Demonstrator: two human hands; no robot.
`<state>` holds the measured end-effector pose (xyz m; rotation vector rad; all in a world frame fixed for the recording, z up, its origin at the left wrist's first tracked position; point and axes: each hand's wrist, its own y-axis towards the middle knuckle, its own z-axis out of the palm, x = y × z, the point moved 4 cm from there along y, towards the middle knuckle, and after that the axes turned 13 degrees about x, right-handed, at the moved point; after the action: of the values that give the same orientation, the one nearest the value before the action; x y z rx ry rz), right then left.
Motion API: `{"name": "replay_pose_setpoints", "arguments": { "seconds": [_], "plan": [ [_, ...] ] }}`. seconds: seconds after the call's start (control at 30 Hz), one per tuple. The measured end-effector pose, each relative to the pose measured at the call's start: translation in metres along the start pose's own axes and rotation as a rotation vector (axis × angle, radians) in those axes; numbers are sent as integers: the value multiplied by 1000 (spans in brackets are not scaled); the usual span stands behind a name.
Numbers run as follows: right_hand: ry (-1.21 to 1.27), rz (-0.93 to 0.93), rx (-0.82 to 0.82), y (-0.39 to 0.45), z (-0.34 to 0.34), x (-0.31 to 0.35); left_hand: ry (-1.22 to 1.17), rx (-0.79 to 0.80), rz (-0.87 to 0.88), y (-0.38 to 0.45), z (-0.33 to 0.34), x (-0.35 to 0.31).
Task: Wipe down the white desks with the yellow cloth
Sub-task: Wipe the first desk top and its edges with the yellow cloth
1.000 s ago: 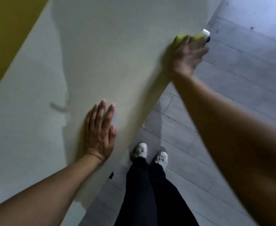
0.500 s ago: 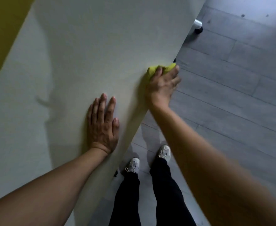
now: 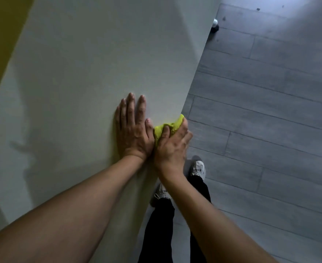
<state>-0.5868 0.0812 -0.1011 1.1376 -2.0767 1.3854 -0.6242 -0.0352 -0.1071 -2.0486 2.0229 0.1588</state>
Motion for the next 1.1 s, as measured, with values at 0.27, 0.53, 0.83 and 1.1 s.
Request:
{"name": "replay_pose_setpoints", "arguments": {
  "seconds": [0.27, 0.53, 0.83, 1.1],
  "plan": [
    [-53, 15, -114, 118, -52, 71, -27, 81, 120, -32, -9, 17],
    [-81, -47, -160, 110, -40, 58, 54, 150, 67, -180, -24, 80],
    [8, -22, -114, -78, 37, -27, 85, 171, 100, -206, -18, 97],
    [-57, 22, -126, 40, -11, 26, 68, 135, 125, -208, -15, 100]
  ]
}}
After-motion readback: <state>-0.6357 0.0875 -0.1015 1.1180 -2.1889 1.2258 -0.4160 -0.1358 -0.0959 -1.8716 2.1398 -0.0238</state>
